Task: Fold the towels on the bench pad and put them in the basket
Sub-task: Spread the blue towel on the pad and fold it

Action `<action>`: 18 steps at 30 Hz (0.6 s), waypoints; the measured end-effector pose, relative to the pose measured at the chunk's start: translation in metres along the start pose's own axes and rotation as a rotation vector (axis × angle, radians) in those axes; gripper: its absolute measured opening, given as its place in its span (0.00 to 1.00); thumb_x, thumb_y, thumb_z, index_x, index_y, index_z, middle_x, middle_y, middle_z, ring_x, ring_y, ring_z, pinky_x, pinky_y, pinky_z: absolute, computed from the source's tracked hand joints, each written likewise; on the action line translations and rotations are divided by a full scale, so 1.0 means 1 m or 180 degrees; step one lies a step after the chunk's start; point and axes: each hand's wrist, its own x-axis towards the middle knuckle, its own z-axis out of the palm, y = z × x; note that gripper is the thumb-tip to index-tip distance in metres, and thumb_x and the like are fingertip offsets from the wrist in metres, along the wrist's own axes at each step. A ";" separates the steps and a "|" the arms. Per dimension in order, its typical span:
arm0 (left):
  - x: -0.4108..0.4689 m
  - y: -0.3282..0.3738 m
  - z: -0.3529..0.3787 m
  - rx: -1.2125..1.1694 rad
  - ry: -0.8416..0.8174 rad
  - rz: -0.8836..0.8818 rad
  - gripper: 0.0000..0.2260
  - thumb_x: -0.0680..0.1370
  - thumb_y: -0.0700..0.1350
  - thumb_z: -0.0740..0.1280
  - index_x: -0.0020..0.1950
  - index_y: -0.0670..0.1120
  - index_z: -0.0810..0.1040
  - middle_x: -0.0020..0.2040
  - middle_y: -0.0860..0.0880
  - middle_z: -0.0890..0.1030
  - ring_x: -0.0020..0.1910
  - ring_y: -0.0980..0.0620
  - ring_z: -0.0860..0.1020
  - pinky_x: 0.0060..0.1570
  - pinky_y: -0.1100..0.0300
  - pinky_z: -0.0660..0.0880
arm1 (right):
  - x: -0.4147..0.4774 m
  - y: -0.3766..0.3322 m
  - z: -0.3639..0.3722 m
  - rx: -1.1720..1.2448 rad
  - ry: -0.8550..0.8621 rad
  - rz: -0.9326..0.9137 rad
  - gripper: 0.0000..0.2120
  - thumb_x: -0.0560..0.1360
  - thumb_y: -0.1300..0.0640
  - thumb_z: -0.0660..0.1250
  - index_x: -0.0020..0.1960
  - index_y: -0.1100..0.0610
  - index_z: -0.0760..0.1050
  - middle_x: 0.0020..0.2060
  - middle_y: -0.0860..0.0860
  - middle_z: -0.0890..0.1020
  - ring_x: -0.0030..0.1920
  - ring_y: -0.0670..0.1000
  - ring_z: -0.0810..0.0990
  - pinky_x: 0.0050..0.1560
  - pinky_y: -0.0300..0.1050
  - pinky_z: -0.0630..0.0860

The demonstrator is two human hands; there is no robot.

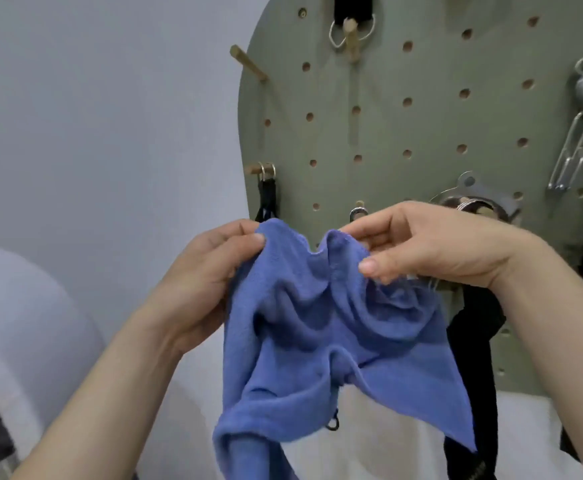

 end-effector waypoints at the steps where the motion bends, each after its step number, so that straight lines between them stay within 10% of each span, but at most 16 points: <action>1: -0.014 -0.001 -0.004 0.0080 0.0079 0.0005 0.05 0.78 0.43 0.64 0.44 0.42 0.76 0.31 0.49 0.79 0.28 0.55 0.76 0.28 0.66 0.73 | 0.007 -0.001 0.014 -0.0297 0.0309 -0.0134 0.11 0.72 0.63 0.72 0.54 0.58 0.82 0.47 0.63 0.83 0.43 0.49 0.77 0.44 0.44 0.73; 4: -0.057 -0.006 -0.021 0.0182 0.0364 -0.0112 0.05 0.74 0.41 0.68 0.47 0.48 0.74 0.33 0.46 0.78 0.28 0.51 0.75 0.27 0.63 0.72 | 0.026 0.003 0.057 -0.0329 0.0934 -0.0317 0.06 0.77 0.64 0.66 0.44 0.58 0.80 0.35 0.55 0.80 0.27 0.45 0.72 0.28 0.37 0.68; 9: -0.140 -0.010 -0.049 0.0535 0.0629 -0.0186 0.12 0.75 0.37 0.61 0.46 0.53 0.80 0.41 0.47 0.80 0.38 0.52 0.76 0.38 0.63 0.74 | 0.046 0.017 0.147 0.0327 0.0007 -0.0166 0.03 0.78 0.58 0.65 0.51 0.55 0.76 0.40 0.55 0.81 0.28 0.49 0.76 0.26 0.38 0.70; 14: -0.233 -0.002 -0.078 0.0908 0.0845 -0.0679 0.20 0.73 0.31 0.58 0.50 0.51 0.83 0.52 0.47 0.84 0.52 0.44 0.82 0.58 0.49 0.76 | 0.063 0.014 0.263 0.0493 -0.1738 -0.0242 0.40 0.68 0.62 0.76 0.71 0.37 0.63 0.55 0.47 0.81 0.33 0.48 0.77 0.37 0.38 0.75; 18: -0.325 0.002 -0.120 0.1334 0.1388 -0.1098 0.21 0.72 0.35 0.63 0.61 0.53 0.77 0.58 0.48 0.81 0.57 0.45 0.80 0.63 0.43 0.73 | 0.084 -0.004 0.372 0.0554 -0.1812 -0.0433 0.17 0.72 0.68 0.71 0.57 0.53 0.80 0.42 0.51 0.85 0.36 0.41 0.78 0.36 0.34 0.73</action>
